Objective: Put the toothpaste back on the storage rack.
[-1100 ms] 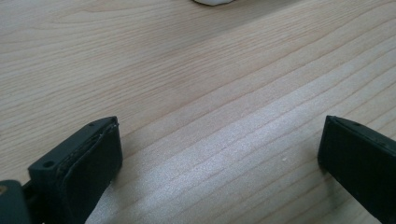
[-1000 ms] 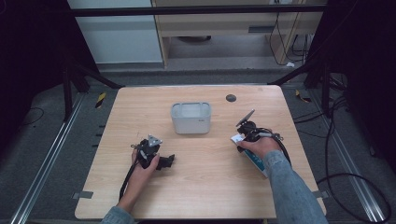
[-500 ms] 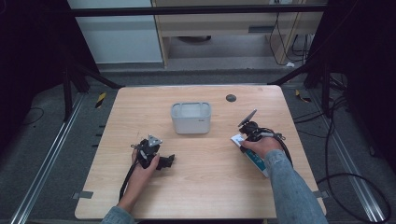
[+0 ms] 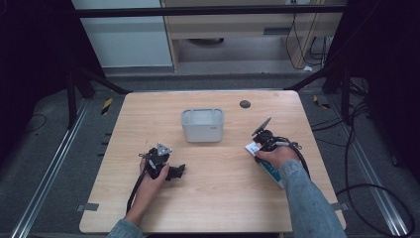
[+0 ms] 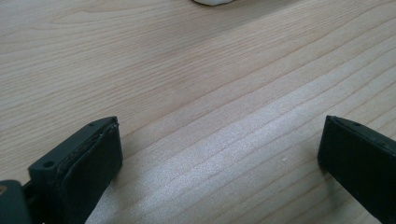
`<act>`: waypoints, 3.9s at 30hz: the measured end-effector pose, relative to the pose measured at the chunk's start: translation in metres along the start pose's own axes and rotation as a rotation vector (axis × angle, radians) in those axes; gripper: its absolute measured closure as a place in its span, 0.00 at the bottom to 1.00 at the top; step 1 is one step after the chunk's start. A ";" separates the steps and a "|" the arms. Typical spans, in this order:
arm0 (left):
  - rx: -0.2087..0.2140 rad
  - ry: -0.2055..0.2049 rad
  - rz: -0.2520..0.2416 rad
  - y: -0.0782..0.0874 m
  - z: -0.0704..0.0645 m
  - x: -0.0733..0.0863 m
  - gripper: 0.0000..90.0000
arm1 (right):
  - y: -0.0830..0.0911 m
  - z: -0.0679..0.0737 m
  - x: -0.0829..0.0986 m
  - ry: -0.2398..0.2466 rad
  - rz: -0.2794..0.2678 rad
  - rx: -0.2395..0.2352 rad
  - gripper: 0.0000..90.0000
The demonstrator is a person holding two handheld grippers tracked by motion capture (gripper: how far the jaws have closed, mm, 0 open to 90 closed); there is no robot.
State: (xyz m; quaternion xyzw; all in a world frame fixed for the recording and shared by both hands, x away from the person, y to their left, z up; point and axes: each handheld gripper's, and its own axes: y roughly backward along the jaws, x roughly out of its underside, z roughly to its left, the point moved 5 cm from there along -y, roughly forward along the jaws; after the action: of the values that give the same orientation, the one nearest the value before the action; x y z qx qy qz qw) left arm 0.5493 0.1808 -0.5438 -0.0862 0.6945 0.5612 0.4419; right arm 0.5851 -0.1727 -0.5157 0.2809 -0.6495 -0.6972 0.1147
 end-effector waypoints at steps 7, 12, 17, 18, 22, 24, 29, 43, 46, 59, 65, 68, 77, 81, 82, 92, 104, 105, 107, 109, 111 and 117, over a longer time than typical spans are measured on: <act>0.000 0.000 0.000 0.000 0.000 0.000 0.00 | 0.000 0.001 0.000 -0.001 0.003 0.003 0.63; 0.000 0.000 0.000 0.000 0.000 0.000 0.00 | 0.001 0.001 0.000 0.001 0.011 0.002 0.68; 0.000 0.000 0.000 0.000 0.000 0.000 0.00 | 0.002 -0.001 0.001 -0.007 0.007 -0.021 0.73; 0.000 0.000 0.000 0.000 0.000 0.000 0.00 | 0.003 -0.001 0.001 -0.009 0.003 -0.024 0.74; 0.000 0.000 0.000 0.000 0.000 0.000 0.00 | 0.004 -0.002 0.003 -0.016 -0.009 -0.035 0.79; 0.000 0.000 0.000 0.000 0.000 0.000 0.00 | 0.006 -0.001 0.004 -0.011 -0.017 -0.036 0.83; 0.000 0.000 0.000 0.000 0.000 0.000 0.00 | 0.011 0.001 0.006 -0.013 -0.039 -0.028 0.88; -0.003 0.001 -0.001 0.000 0.000 0.000 0.00 | 0.054 0.001 0.006 -0.015 -0.150 -0.011 0.89; -0.002 0.001 -0.001 0.000 0.000 0.000 0.00 | 0.065 0.001 0.003 -0.024 -0.197 -0.005 0.89; -0.002 0.001 0.000 0.000 0.000 0.000 0.00 | 0.098 0.010 -0.007 -0.076 -0.425 -0.004 0.89; -0.003 0.000 -0.001 0.000 0.000 0.000 0.00 | 0.108 0.020 -0.019 -0.131 -0.571 0.002 0.89; -0.004 0.000 -0.001 0.000 0.000 0.000 0.00 | 0.114 0.027 -0.028 -0.153 -0.629 0.004 0.89; -0.004 0.001 -0.003 0.000 0.000 0.000 0.00 | 0.134 0.057 -0.065 -0.133 -0.755 0.025 0.89; -0.003 0.000 -0.003 0.000 0.000 0.000 0.00 | 0.141 0.067 -0.078 -0.122 -0.835 0.034 0.89; -0.003 0.000 -0.003 0.000 0.000 0.000 0.00 | 0.143 0.069 -0.080 -0.123 -0.848 0.034 0.89; -0.003 -0.001 -0.002 0.000 0.000 0.000 0.00 | 0.158 0.086 -0.104 -0.131 -0.917 0.020 0.89; -0.003 -0.001 -0.001 0.000 0.000 0.000 0.00 | 0.178 0.094 -0.136 -0.146 -1.023 0.001 0.89; -0.002 -0.001 -0.001 0.000 0.000 0.000 0.00 | 0.178 0.094 -0.136 -0.146 -1.023 0.001 0.89; -0.002 -0.002 -0.001 0.000 0.000 0.000 0.00 | 0.180 0.095 -0.141 -0.148 -1.036 -0.003 0.89; -0.002 -0.001 -0.001 0.000 0.000 0.000 0.00 | 0.182 0.094 -0.145 -0.149 -1.048 0.004 0.89; -0.002 -0.001 -0.002 0.000 0.000 0.000 0.00 | 0.182 0.093 -0.150 -0.155 -1.054 0.013 0.89; -0.002 -0.001 -0.001 0.000 0.000 0.000 0.00 | 0.176 0.093 -0.158 -0.173 -1.066 -0.001 0.88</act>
State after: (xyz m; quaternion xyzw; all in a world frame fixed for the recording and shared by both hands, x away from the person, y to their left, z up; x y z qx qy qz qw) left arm 0.5493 0.1807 -0.5437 -0.0866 0.6936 0.5616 0.4428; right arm 0.6280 -0.0344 -0.3070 0.5131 -0.4236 -0.6797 -0.3086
